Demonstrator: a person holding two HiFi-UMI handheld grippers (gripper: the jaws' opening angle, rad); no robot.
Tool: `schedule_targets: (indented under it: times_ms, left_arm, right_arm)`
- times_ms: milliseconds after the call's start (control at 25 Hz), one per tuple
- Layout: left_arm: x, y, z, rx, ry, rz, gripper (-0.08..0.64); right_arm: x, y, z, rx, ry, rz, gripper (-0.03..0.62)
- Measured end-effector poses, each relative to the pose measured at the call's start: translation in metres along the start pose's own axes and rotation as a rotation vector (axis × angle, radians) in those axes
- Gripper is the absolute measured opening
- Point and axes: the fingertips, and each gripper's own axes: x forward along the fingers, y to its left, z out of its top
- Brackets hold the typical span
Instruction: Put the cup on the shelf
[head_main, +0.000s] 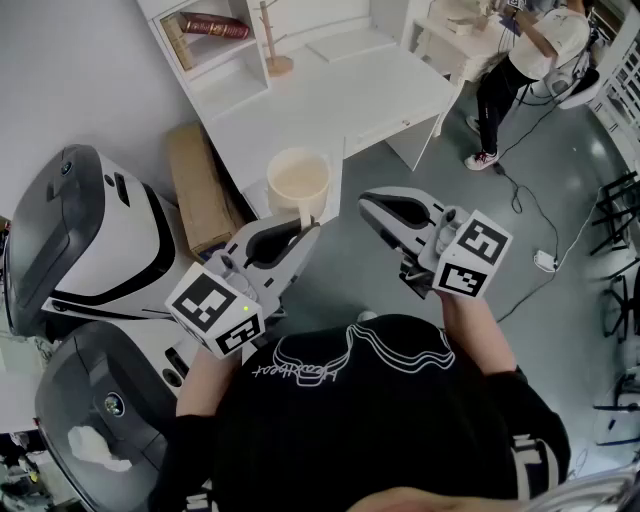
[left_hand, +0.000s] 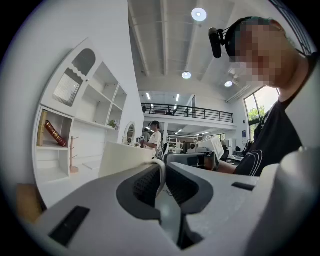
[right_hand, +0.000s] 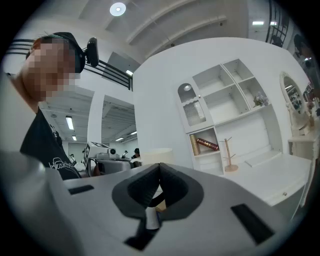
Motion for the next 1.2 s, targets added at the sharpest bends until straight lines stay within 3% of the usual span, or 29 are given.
schedule_targets:
  times_ms: [280, 1000, 1200]
  left_arm:
    - [0.024, 0.004, -0.008, -0.011, -0.009, -0.003, 0.041]
    - [0.17, -0.006, 0.013, -0.042, -0.048, -0.03, 0.041]
    - [0.2, -0.01, 0.019, -0.018, -0.054, -0.026, 0.041]
  right_arm:
    - [-0.011, -0.021, -0.006, 0.002, 0.0, -0.004, 0.005]
    - [-0.092, -0.128, 0.019, -0.01, 0.025, -0.001, 0.006]
    - [-0.109, -0.154, 0.023, -0.011, 0.03, -0.003, 0.006]
